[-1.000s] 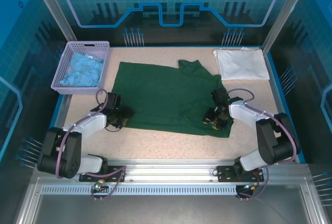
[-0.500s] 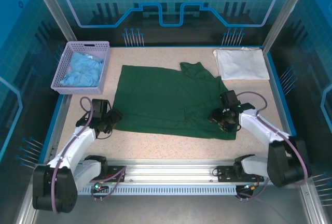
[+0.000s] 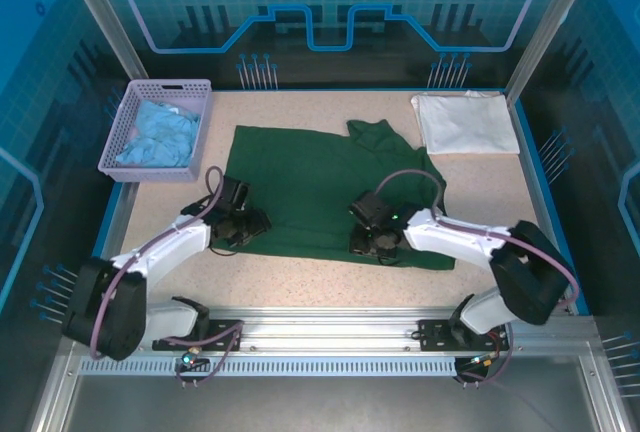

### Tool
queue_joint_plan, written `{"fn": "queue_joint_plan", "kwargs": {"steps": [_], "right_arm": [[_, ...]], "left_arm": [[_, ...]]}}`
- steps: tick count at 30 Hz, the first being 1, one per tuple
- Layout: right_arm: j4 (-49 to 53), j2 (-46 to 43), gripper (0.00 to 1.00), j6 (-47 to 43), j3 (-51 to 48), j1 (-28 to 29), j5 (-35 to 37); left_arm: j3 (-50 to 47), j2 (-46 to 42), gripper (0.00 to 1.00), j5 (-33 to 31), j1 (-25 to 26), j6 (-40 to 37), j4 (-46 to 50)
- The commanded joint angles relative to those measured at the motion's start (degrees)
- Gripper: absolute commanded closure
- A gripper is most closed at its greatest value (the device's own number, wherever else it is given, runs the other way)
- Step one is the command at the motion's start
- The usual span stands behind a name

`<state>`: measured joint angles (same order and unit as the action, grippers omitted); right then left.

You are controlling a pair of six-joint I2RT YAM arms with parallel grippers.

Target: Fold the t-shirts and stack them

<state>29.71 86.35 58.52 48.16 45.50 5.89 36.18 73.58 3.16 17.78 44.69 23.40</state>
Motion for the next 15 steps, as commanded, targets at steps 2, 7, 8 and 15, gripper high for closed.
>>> {"fn": "queue_joint_plan", "kwargs": {"steps": [2, 7, 8, 15], "right_arm": [[0.4, 3.0, 0.58, 3.8, 0.5, 0.5, 2.9], [-0.2, 3.3, 0.57, 5.8, -3.8, 1.2, 1.6], [-0.8, 3.5, 0.56, 5.7, -4.7, 1.3, 1.0], [-2.7, 5.6, 0.55, 7.7, -8.5, 5.2, -1.9]], "left_arm": [[-3.4, 1.2, 0.51, -2.4, -1.6, 3.3, -2.1], [-10.3, -6.0, 0.49, -4.2, -3.7, 6.3, -1.9], [-10.9, -7.3, 0.49, -4.5, -3.7, 6.3, -1.2], [-14.1, -17.0, 0.51, -5.7, -3.7, 7.6, 6.4]]}}
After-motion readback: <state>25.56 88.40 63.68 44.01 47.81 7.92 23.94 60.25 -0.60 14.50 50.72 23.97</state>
